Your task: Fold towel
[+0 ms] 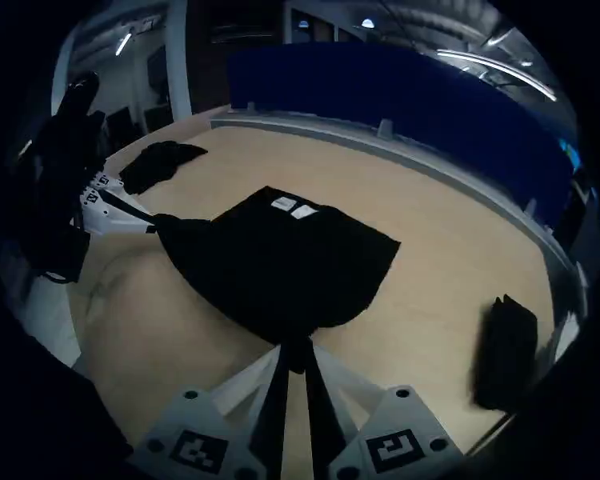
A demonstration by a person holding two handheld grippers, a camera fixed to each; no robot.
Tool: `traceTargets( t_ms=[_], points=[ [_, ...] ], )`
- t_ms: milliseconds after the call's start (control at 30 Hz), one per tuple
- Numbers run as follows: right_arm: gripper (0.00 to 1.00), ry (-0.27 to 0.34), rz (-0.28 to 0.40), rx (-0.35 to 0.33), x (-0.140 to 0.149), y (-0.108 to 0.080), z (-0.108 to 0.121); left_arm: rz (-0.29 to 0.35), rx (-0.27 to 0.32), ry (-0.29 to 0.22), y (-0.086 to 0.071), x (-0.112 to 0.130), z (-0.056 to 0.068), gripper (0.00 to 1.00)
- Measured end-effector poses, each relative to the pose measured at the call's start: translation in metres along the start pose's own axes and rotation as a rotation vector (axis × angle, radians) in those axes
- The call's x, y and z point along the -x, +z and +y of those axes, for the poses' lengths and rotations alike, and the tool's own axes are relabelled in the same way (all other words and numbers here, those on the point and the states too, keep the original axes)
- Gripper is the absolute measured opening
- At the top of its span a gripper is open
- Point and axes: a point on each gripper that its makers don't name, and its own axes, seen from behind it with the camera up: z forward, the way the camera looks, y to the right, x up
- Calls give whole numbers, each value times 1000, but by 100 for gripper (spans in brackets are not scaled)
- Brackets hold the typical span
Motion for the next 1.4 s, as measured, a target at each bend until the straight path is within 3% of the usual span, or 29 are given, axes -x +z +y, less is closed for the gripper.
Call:
traceTargets(
  t_ms=[300, 500, 900, 1400],
  points=[
    [13, -17, 8, -5, -19, -29, -4, 0, -1, -7, -32, -14, 7, 9],
    [13, -11, -6, -8, -17, -36, -4, -1, 10, -29, -39, -14, 13, 9],
    [13, -22, -26, -7, -22, -24, 6, -14, 4, -47, -27, -23, 6, 9],
    [13, -6, -51, -5, -44, 16, 40, -48, -2, -61, 14, -50, -22, 9]
  ],
)
